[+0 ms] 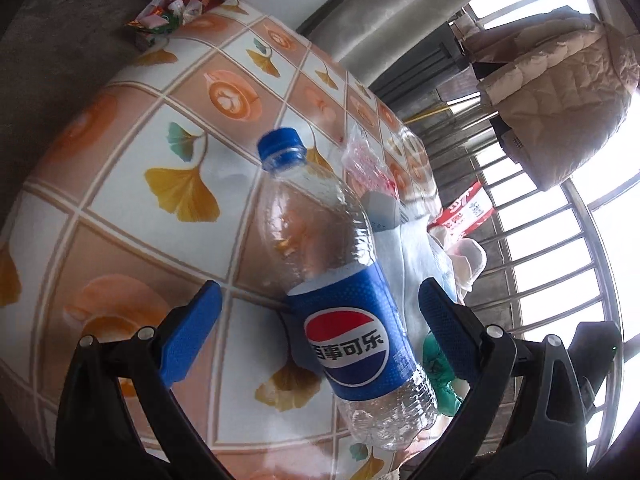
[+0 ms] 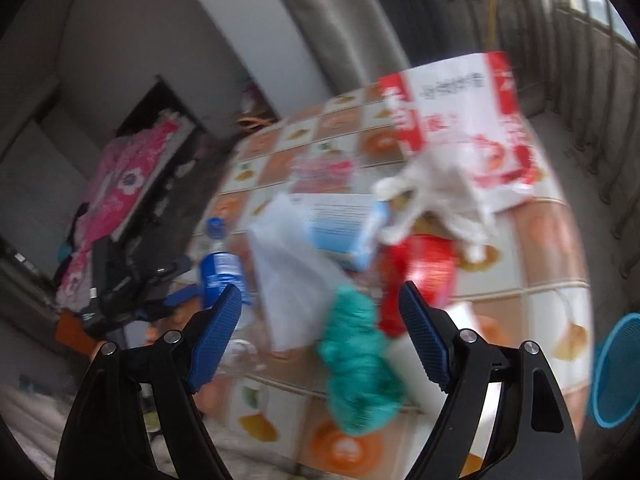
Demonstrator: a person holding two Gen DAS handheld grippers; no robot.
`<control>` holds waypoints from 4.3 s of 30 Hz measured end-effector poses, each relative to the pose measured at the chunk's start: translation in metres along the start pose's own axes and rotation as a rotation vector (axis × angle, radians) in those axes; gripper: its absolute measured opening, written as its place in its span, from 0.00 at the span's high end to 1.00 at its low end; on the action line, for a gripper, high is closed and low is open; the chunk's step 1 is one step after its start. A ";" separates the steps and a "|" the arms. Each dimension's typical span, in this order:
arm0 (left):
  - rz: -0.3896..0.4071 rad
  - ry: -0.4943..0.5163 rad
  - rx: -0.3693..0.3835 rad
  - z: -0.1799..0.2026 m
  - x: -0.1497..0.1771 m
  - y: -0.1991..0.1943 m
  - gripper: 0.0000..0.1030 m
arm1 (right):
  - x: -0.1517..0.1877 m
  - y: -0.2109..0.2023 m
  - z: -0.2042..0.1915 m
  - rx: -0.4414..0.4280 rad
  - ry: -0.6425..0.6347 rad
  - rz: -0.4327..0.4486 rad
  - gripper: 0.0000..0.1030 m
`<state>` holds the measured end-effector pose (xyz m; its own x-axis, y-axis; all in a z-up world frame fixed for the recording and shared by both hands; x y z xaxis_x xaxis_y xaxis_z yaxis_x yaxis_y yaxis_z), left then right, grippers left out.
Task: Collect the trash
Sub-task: 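Grasp the Pepsi bottle with the right tool while the left tool approaches the green bag, then grasp the green plastic bag with the left tool and lift it, then carry bag and bottle to the blue wastebasket and release both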
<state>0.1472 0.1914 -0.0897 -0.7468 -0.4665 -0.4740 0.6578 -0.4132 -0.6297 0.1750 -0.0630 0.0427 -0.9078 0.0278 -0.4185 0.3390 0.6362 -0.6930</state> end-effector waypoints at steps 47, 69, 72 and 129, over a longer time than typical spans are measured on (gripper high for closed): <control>-0.376 0.311 0.260 0.158 0.122 0.085 0.42 | 0.074 -0.088 0.129 0.273 0.342 0.157 0.45; -0.287 0.402 0.100 0.171 0.123 0.052 0.88 | 0.087 -0.118 0.144 0.109 0.365 0.226 0.44; -0.255 0.460 0.097 0.185 0.122 0.035 0.88 | 0.091 -0.129 0.146 0.090 0.369 0.252 0.44; -0.677 1.245 0.270 0.546 0.359 0.321 0.60 | 0.301 -0.208 0.551 -0.210 1.568 0.766 0.29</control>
<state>0.1432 -0.5360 -0.1257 -0.4229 0.7894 -0.4449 0.0424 -0.4732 -0.8799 -0.0328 -0.6119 -0.2625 0.0239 0.9109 0.4120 0.8452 0.2017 -0.4950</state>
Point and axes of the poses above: each gripper's, at about its wrist camera, not at the fingertips, and y roughly the way its jaws point, z to its right, x to its underside, the point moved 5 cm from there along y, roughly the way its jaws point, and after that the axes turned 10 degrees about y, right-handed, at the moved point
